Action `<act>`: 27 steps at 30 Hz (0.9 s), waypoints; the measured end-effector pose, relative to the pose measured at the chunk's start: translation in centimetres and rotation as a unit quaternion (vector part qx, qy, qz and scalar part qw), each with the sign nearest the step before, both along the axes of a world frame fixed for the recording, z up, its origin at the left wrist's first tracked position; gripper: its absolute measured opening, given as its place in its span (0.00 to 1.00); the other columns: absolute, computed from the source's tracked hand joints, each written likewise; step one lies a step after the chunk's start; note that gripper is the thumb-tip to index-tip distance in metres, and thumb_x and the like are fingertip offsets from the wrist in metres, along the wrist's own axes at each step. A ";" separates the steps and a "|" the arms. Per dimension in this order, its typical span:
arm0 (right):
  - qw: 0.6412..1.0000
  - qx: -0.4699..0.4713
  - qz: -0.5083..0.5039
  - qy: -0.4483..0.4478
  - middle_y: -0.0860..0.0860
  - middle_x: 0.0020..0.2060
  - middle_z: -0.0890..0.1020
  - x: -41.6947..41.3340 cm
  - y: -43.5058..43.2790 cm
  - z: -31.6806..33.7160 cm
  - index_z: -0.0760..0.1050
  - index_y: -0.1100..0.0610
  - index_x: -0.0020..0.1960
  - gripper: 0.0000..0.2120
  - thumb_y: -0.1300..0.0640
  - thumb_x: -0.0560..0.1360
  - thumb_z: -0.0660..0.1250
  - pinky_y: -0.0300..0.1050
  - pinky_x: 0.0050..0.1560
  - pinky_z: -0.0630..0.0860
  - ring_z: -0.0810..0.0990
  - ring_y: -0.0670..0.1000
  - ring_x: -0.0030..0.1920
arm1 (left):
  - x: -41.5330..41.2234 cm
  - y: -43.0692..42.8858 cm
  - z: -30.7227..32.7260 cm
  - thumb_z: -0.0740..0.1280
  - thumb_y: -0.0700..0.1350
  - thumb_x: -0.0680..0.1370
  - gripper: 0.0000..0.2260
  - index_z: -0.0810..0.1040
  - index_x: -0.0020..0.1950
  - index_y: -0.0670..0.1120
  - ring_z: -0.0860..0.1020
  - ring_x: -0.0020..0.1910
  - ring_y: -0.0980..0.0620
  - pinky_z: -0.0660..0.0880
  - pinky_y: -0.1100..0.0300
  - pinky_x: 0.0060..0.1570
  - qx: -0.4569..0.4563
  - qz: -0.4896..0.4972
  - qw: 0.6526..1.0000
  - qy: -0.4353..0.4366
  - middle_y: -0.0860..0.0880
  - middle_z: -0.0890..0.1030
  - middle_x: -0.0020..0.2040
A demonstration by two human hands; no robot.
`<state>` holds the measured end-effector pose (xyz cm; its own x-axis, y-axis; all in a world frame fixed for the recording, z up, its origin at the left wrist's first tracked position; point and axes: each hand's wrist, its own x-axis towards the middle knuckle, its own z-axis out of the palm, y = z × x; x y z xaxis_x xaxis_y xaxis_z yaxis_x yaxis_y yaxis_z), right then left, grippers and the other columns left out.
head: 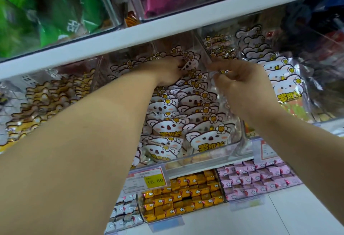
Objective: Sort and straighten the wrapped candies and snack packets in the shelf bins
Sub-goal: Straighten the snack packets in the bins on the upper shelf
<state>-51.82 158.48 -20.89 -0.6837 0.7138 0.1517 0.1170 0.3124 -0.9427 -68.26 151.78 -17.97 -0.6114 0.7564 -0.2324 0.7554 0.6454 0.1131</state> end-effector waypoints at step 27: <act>0.989 0.129 0.041 -0.053 0.45 0.45 0.80 0.3 0.6 1.1 0.80 0.51 0.56 0.15 0.63 0.74 0.62 0.22 0.26 0.64 0.76 0.33 0.33 | 0.4 -1.1 -2.1 0.67 0.53 0.76 0.17 0.74 0.64 0.57 0.66 0.67 0.44 0.66 0.46 0.66 0.199 0.153 0.963 0.101 0.48 0.65 0.68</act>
<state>-51.55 159.08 -19.78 -0.7601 0.6016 0.2456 0.1750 0.5535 -0.8143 -67.83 150.72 -20.06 -0.8225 0.5373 0.1863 0.5687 0.7774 0.2687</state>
